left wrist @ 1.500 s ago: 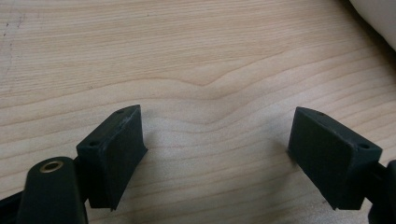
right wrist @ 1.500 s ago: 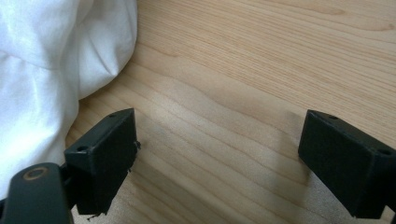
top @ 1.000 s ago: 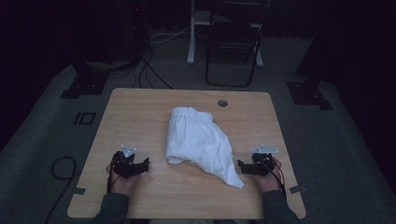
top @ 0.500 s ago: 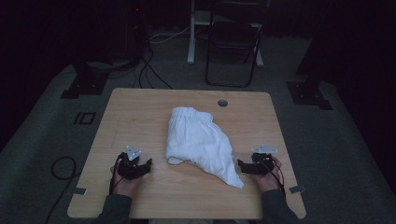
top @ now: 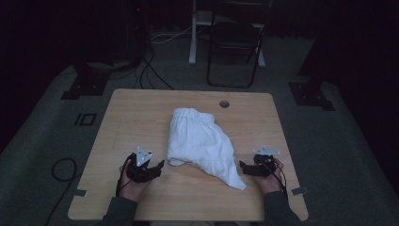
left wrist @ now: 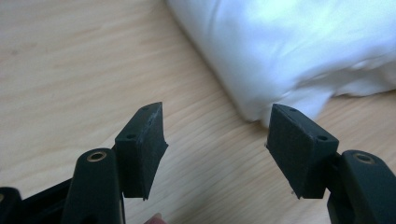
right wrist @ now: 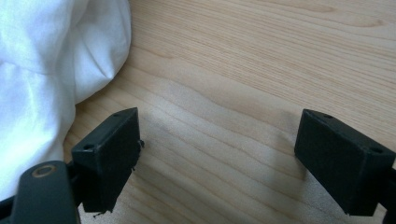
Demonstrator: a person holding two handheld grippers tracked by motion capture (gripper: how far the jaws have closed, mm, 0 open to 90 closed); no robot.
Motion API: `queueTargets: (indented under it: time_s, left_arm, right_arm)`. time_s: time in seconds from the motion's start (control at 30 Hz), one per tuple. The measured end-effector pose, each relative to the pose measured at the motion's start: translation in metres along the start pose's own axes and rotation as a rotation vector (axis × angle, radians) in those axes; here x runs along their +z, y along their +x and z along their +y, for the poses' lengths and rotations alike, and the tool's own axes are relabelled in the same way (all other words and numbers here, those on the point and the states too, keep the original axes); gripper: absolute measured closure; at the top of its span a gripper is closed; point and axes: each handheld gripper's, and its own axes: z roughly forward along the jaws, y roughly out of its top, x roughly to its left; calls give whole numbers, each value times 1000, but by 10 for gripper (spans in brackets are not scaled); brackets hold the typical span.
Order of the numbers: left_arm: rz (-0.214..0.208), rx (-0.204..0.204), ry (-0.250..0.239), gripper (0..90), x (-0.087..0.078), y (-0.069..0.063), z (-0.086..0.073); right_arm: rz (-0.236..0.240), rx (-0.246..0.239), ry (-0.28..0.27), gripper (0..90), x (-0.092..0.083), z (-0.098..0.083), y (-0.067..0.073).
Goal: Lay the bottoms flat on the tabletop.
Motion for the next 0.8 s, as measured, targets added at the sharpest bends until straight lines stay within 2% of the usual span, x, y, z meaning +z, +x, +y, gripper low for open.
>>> queueTargets:
  time_s: [0.23, 0.27, 0.5, 0.67, 0.8]
  left_arm:
    - [-31, 40, -19, 370, -3, -14, 14]
    - [-51, 53, -23, 370, -1, -20, 19]
    - [-91, 98, -30, 360, 5, -34, 37]
    - [-112, 122, -31, 334, 11, -45, 45]
    - [-137, 150, -31, 317, 16, -60, 52]
  right_arm:
    - [0, 0, 0, 140, 0, 0, 0]
    - [0, 0, 0, 140, 0, 0, 0]
    - [0, 0, 0, 140, 0, 0, 0]
    - [0, 0, 0, 140, 0, 0, 0]
    - [0, 0, 0, 140, 0, 0, 0]
